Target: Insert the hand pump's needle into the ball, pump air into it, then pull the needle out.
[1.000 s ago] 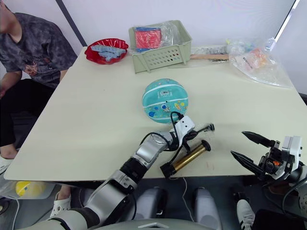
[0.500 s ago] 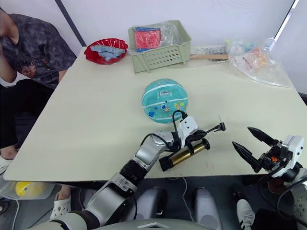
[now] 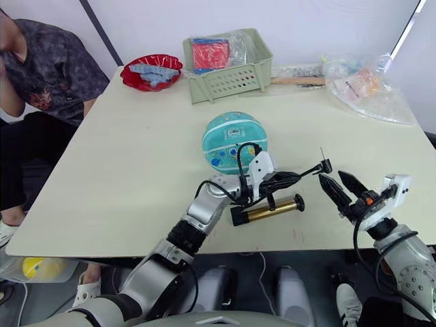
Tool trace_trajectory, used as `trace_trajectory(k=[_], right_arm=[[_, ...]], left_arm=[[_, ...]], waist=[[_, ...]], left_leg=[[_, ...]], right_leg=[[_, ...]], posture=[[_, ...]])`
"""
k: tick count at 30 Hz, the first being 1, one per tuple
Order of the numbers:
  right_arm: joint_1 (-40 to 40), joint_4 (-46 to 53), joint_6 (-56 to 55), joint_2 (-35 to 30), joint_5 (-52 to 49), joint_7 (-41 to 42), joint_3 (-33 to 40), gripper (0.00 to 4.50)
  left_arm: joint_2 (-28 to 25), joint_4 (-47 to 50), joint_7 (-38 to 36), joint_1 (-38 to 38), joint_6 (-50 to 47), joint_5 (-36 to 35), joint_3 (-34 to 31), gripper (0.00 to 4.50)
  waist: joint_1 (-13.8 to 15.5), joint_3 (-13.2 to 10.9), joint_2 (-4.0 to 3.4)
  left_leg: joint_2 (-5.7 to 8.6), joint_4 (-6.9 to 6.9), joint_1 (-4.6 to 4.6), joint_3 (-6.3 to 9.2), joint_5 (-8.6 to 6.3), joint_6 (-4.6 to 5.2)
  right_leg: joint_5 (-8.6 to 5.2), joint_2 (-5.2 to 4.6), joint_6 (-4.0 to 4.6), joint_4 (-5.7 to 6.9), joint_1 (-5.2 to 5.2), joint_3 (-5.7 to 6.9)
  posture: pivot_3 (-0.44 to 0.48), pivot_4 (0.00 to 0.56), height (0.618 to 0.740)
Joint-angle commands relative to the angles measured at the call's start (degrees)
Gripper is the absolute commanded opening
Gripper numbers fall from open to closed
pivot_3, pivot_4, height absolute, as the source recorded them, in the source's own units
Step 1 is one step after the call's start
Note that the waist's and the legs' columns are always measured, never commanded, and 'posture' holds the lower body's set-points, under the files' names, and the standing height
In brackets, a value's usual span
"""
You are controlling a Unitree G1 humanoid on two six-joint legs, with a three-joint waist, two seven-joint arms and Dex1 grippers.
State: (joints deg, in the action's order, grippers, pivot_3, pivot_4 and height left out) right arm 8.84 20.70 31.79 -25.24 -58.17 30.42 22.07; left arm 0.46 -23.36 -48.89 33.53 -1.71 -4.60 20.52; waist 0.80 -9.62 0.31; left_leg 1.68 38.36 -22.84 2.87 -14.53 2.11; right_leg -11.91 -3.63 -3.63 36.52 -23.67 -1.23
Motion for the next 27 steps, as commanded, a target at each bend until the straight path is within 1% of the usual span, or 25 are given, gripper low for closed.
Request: trace_trajectory(k=[1, 11, 27], right_arm=[[-1.3, 1.4, 1.7, -0.4, -3.3, -1.3, 1.6, 4.5], [-2.2, 0.7, 3.3, -1.0, -5.2, -0.7, 2.1, 4.5], [-2.4, -2.5, 2.6, -1.1, -3.0, 3.9, 1.5, 4.5]], left_arm=[[1.0, 0.9, -0.7, 0.3, 1.9, -1.0, -0.4, 0.09], [1.3, -0.3, -0.2, 0.5, 2.6, -0.1, 0.1, 0.09], [0.9, -0.7, -1.1, -0.1, 2.8, 0.6, 0.7, 0.09]], waist=[[0.0, 0.0, 0.0], [-0.1, 0.0, 0.0], [-0.1, 0.0, 0.0]], left_leg=[[0.0, 0.0, 0.0, 0.0, 0.0, 0.0], [0.0, 0.0, 0.0, 0.0, 0.0, 0.01], [0.0, 0.0, 0.01, 0.0, 0.0, 0.0]], right_leg=[[0.0, 0.01, 0.0, 0.0, 0.0, 0.0], [0.0, 0.04, -0.01, 0.01, 0.0, 0.01], [0.0, 0.05, -0.01, 0.01, 0.0, 0.0]], posture=[[0.0, 0.15, 0.738], [0.0, 0.15, 0.738], [0.0, 0.15, 0.738]])
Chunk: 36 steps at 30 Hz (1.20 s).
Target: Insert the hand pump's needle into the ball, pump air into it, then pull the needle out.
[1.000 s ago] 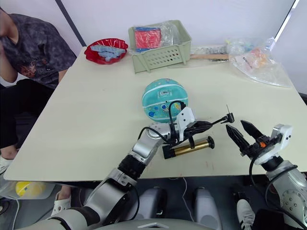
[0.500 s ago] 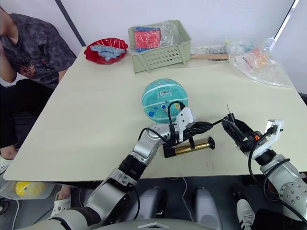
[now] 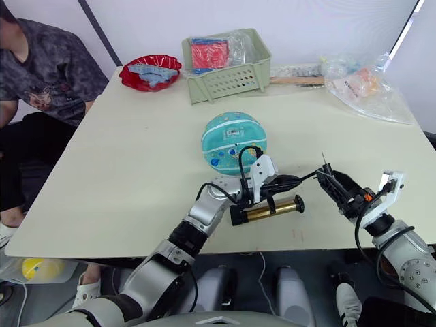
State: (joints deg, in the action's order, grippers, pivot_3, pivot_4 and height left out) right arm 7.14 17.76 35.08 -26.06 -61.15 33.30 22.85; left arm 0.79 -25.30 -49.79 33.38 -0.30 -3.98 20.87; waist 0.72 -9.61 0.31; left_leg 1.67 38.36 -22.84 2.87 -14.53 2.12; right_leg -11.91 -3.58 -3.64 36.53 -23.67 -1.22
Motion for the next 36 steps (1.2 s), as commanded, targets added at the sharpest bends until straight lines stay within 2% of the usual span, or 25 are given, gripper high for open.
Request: trace_trajectory(k=[1, 13, 16, 19, 20, 21, 22, 23, 35, 36], right_arm=[[-0.7, 0.1, -0.8, -0.2, 0.2, 1.3, 0.6, 4.5], [-1.6, -1.7, -1.3, 0.4, 2.1, 2.9, 0.4, 4.5], [-1.7, -1.8, -1.2, 0.5, 2.5, 3.4, 0.2, 3.79], [-1.7, -2.0, -1.3, 0.7, 2.8, 3.6, 0.3, 2.32], [-1.7, -2.1, -1.4, 0.8, 2.9, 3.6, 0.3, 1.71], [-1.7, -2.1, -1.5, 0.8, 3.1, 3.8, 0.3, 1.29], [-1.6, -2.2, -1.5, 0.8, 3.2, 3.9, 0.2, 1.07], [-1.5, -2.2, -1.5, 0.8, 3.5, 4.1, 0.1, 0.39], [-1.7, -1.2, -1.6, 0.8, 5.2, 4.1, -0.3, 0.37], [-1.8, -0.6, -1.7, 0.5, 5.5, 4.3, -0.6, 0.37]], left_arm=[[0.7, 1.3, -0.3, 0.0, 1.4, -0.1, 0.4, 0.09], [0.6, 1.7, -0.6, -0.7, 2.0, 0.6, 1.2, 0.09], [0.6, 1.8, -0.5, -0.8, 2.0, 0.6, 1.3, 0.0], [0.5, 1.7, -0.5, -0.8, 2.0, 0.5, 1.5, 0.0], [0.5, 1.7, -0.5, -0.8, 2.0, 0.5, 1.5, 0.0], [0.5, 1.6, -0.5, -0.8, 2.1, 0.5, 1.5, 0.0], [0.5, 1.5, -0.5, -0.8, 2.2, 0.5, 1.5, 0.0], [0.5, 1.4, -0.5, -0.8, 2.2, 0.6, 1.5, 0.0], [0.6, 1.9, -0.5, -1.1, 1.8, -0.9, 0.3, 0.0], [0.5, 2.2, -0.6, -1.2, 2.2, -1.1, 0.0, 0.59]], waist=[[0.0, 0.0, 0.0], [0.0, 0.0, 0.0], [0.0, 0.0, 0.0], [0.0, 0.0, 0.0], [0.0, 0.0, 0.0], [0.0, 0.0, 0.0], [0.0, 0.0, 0.0], [0.0, 0.0, 0.0], [0.0, 0.0, 0.0], [0.0, 0.0, 0.0]], left_leg=[[0.0, 0.0, 0.0, 0.0, 0.0, 0.0], [0.0, 0.0, 0.0, 0.0, 0.0, 0.0], [0.0, 0.0, 0.0, 0.0, 0.0, 0.0], [0.0, 0.0, 0.0, 0.0, 0.0, 0.0], [0.0, 0.0, 0.0, 0.0, 0.0, 0.0], [0.0, 0.0, 0.0, 0.0, 0.0, 0.0], [0.0, 0.0, 0.0, 0.01, 0.0, 0.0], [0.0, 0.0, 0.0, 0.0, 0.0, 0.0], [0.0, 0.0, 0.0, 0.0, 0.0, 0.0], [0.0, 0.0, 0.0, 0.01, 0.0, 0.0]], right_leg=[[0.0, 0.0, 0.0, 0.0, 0.0, 0.0], [0.0, 0.0, 0.0, 0.0, 0.0, 0.0], [0.0, 0.0, 0.0, 0.0, 0.0, 0.0], [0.0, 0.0, 0.0, 0.0, 0.0, 0.0], [0.0, 0.0, 0.0, 0.0, 0.0, 0.0], [0.0, 0.0, 0.0, 0.0, 0.0, 0.0], [0.0, 0.0, 0.0, 0.0, 0.0, 0.0], [0.0, 0.0, 0.0, 0.0, 0.0, 0.0], [0.0, 0.0, 0.0, 0.0, 0.0, 0.0], [0.0, 0.0, 0.0, 0.0, 0.0, 0.0]], posture=[[0.0, 0.15, 0.738], [0.0, 0.15, 0.738], [0.0, 0.15, 0.738], [0.0, 0.15, 0.738], [0.0, 0.15, 0.738], [0.0, 0.15, 0.738], [0.0, 0.15, 0.738], [0.0, 0.15, 0.738], [0.0, 0.15, 0.738], [0.0, 0.15, 0.738]])
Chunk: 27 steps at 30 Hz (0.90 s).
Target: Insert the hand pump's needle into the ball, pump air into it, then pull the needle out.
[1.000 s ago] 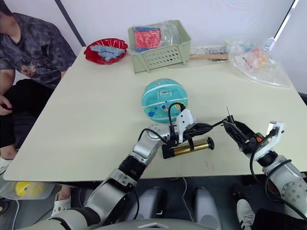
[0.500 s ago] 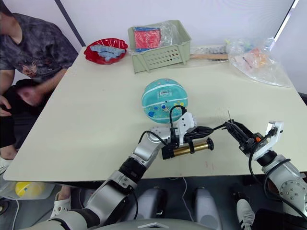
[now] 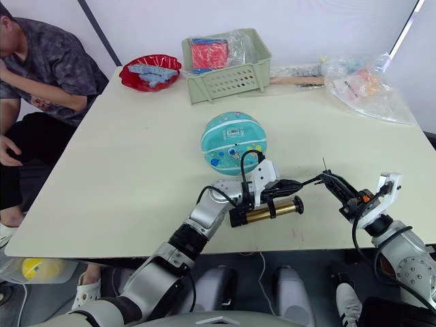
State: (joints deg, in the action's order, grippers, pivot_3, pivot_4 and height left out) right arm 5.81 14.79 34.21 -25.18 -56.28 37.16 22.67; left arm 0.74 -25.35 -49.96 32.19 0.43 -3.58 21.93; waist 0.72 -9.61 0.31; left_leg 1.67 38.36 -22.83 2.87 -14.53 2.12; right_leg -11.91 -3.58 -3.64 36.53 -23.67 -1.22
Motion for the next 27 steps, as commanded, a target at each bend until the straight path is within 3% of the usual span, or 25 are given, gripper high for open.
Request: trace_trajectory(k=[1, 5, 8, 10, 17, 22, 27], right_arm=[[-0.5, 2.8, -0.8, -0.5, 0.9, 0.4, -0.6, 0.37], [-1.4, 4.2, -2.0, -0.8, 2.1, 0.6, -0.8, 0.37], [-1.9, 4.2, -4.9, -1.4, 4.9, 2.5, -1.3, 0.37], [-2.2, 4.3, -6.9, -1.8, 6.7, 3.9, -1.6, 0.37], [-0.9, 4.9, -15.5, -5.8, 15.2, 13.2, -5.3, 0.37], [-1.5, 4.7, -23.9, -7.6, 21.1, 18.3, -7.4, 0.37], [-1.5, 3.0, -30.5, -8.6, 24.3, 22.5, -8.4, 0.37]], left_arm=[[0.4, 2.6, -0.4, -0.1, 1.9, -1.6, -1.2, 0.78], [-0.6, 4.9, -2.0, -0.5, 1.7, -3.1, -2.1, 2.32], [-2.6, 7.6, -4.6, -1.1, 1.9, -4.0, -2.1, 3.81], [-4.1, 10.3, -6.4, -1.5, 1.1, -5.4, -2.4, 4.43], [-9.6, 19.3, -8.7, -3.3, -2.6, -8.9, -4.3, 4.43], [-16.4, 29.3, -8.8, -7.1, -6.7, -13.0, -9.1, 4.43], [-21.6, 32.7, -3.8, -7.6, -11.8, -15.1, -16.5, 4.43]], waist=[[0.0, 0.0, 0.0], [0.0, 0.0, 0.0], [-0.1, 0.0, -0.01], [0.0, 0.0, -0.01], [-0.1, 0.0, -0.01], [-0.7, 0.0, -0.02], [-0.6, 0.0, -0.02]], left_leg=[[0.0, 0.0, 0.0, 0.0, 0.0, 0.0], [0.0, 0.0, 0.0, 0.01, 0.0, 0.0], [0.0, 0.0, 0.01, 0.0, 0.0, 0.0], [0.0, 0.0, 0.01, 0.0, 0.0, 0.0], [-0.01, 0.0, 0.02, 0.01, 0.0, 0.0], [-0.07, -0.03, 0.06, -0.01, 0.0, -0.01], [-0.08, -0.02, 0.07, 0.01, 0.0, -0.01]], right_leg=[[0.0, 0.0, 0.0, 0.0, 0.0, 0.0], [0.0, 0.0, 0.0, 0.0, 0.0, 0.0], [0.0, 0.0, 0.0, 0.0, 0.0, 0.0], [0.0, 0.01, 0.01, 0.0, 0.0, 0.01], [0.0, 0.01, 0.01, 0.01, 0.0, 0.0], [-0.01, 0.04, 0.02, 0.01, -0.01, -0.01], [-0.01, 0.04, 0.02, 0.0, 0.01, 0.01]], posture=[[0.0, 0.15, 0.738], [0.0, 0.15, 0.738], [0.0, 0.15, 0.738], [0.0, 0.15, 0.738], [0.0, 0.15, 0.738], [0.0, 0.15, 0.738], [0.0, 0.15, 0.738]])
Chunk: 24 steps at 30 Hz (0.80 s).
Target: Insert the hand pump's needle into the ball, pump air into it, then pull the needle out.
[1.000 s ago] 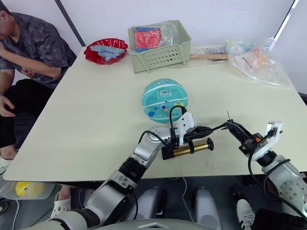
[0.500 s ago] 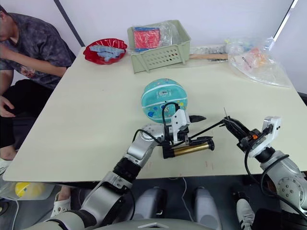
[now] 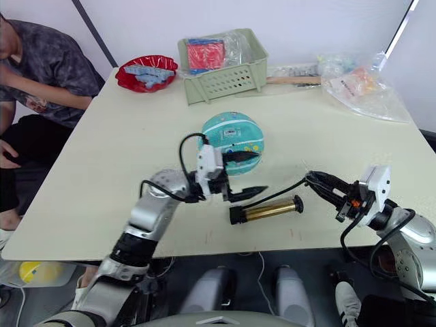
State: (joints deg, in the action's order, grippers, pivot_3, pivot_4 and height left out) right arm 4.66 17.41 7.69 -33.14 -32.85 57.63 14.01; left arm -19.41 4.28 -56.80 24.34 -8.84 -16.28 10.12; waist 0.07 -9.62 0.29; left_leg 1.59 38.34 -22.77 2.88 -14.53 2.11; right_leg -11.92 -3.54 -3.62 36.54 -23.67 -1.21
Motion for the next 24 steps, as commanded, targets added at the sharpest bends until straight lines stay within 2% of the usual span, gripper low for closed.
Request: trace_trajectory(k=[1, 4, 10, 16, 24], right_arm=[[-0.3, 0.2, -4.6, -0.5, 1.0, 2.2, 0.3, 0.37], [-0.4, -0.5, -6.1, -0.3, 1.2, 2.5, 0.5, 0.37], [0.0, -1.6, -8.3, -0.2, 0.8, 3.3, 0.7, 0.37], [0.4, -2.5, -10.0, 0.0, 1.0, 3.9, 0.5, 0.37], [-0.3, -3.5, -10.9, 0.4, 1.1, 3.9, -0.5, 0.37]], left_arm=[[-2.1, 3.3, 4.2, 0.5, -3.6, -3.1, -6.5, 4.43], [-4.2, 2.9, 7.6, 1.7, -6.2, -3.6, -10.4, 4.43], [-8.2, -2.3, 12.7, 5.7, -8.9, -0.4, -13.8, 4.43], [-10.5, -7.0, 13.4, 8.1, -9.3, 1.1, -12.7, 4.43], [-8.7, -15.8, 11.8, 12.8, -7.7, 3.2, -9.2, 4.43]], waist=[[0.1, 0.0, 0.02], [0.0, 0.0, 0.02], [0.4, 0.0, 0.05], [0.5, 0.0, 0.05], [0.7, 0.0, 0.06]], left_leg=[[0.01, 0.0, 0.0, 0.0, 0.0, 0.0], [0.0, 0.0, 0.0, 0.01, 0.0, 0.0], [0.04, 0.0, 0.0, 0.0, 0.0, -0.01], [0.04, 0.0, 0.01, 0.0, 0.0, -0.01], [0.08, 0.02, 0.01, 0.01, 0.01, -0.02]], right_leg=[[0.0, -0.01, 0.0, 0.0, 0.0, 0.0], [0.01, 0.0, 0.0, 0.0, 0.0, 0.0], [0.01, -0.03, 0.0, 0.0, 0.0, -0.01], [0.01, -0.01, 0.01, 0.01, 0.0, -0.01], [0.02, -0.02, 0.01, 0.03, 0.01, 0.0]], posture=[[0.0, 0.15, 0.738], [0.0, 0.15, 0.738], [0.0, 0.15, 0.738], [0.0, 0.15, 0.738], [0.0, 0.15, 0.738]])
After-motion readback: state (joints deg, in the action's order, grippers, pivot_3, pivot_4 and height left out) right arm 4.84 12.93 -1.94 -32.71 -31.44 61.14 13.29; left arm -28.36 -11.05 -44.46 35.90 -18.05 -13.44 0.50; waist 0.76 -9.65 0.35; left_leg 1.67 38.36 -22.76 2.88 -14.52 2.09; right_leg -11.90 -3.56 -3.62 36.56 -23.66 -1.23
